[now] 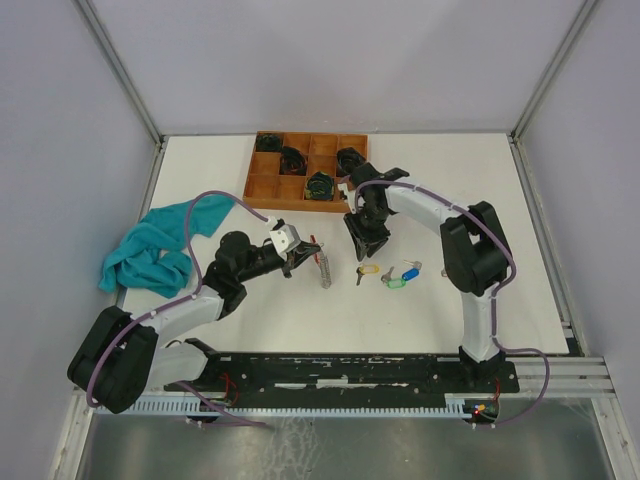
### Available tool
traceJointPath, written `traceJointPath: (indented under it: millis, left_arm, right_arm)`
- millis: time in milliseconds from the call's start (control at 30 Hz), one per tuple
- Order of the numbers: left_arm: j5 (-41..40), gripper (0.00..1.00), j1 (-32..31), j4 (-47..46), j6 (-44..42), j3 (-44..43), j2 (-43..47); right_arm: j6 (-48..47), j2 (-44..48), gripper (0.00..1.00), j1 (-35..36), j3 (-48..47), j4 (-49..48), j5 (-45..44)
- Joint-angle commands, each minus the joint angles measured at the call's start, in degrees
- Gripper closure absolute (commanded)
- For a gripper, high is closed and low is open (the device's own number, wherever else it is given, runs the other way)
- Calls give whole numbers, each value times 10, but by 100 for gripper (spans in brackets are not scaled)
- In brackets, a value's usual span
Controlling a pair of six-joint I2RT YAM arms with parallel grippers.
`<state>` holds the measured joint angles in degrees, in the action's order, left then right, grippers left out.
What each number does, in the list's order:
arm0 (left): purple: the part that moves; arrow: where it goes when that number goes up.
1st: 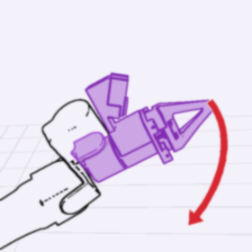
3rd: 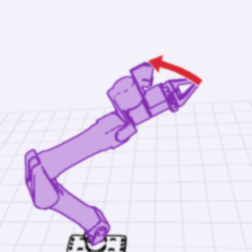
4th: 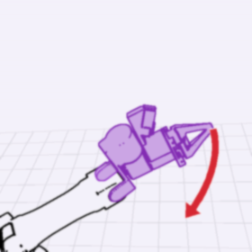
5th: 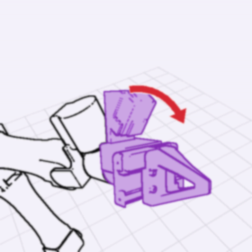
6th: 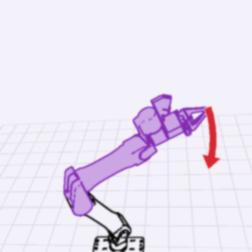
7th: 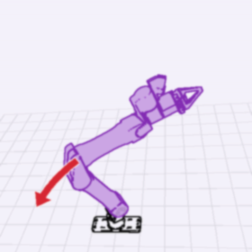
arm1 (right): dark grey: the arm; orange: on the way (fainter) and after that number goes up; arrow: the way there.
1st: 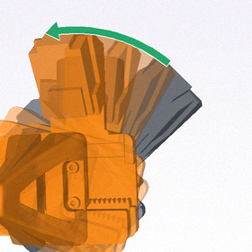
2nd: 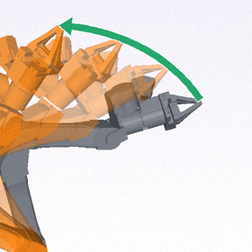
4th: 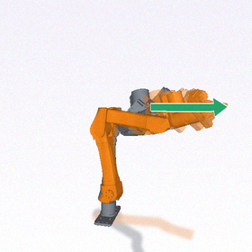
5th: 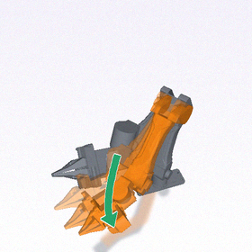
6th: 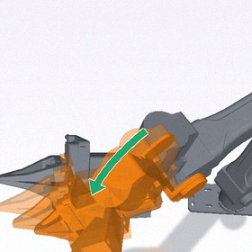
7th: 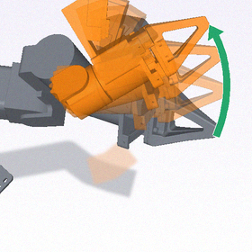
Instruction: Put the keys on the keyring
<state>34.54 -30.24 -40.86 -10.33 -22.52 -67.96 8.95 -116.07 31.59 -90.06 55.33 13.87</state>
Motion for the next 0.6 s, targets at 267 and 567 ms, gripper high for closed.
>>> traceJointPath:
  millis: [267, 567]
  left_arm:
    - [2, 97, 1, -31, -3, -7, 13]
    - [4, 97, 2, -30, -4, -7, 12]
  right_arm:
    - [2, -52, 64, -10, -39, 8, 41]
    - [2, -62, 67, -10, -30, 3, 38]
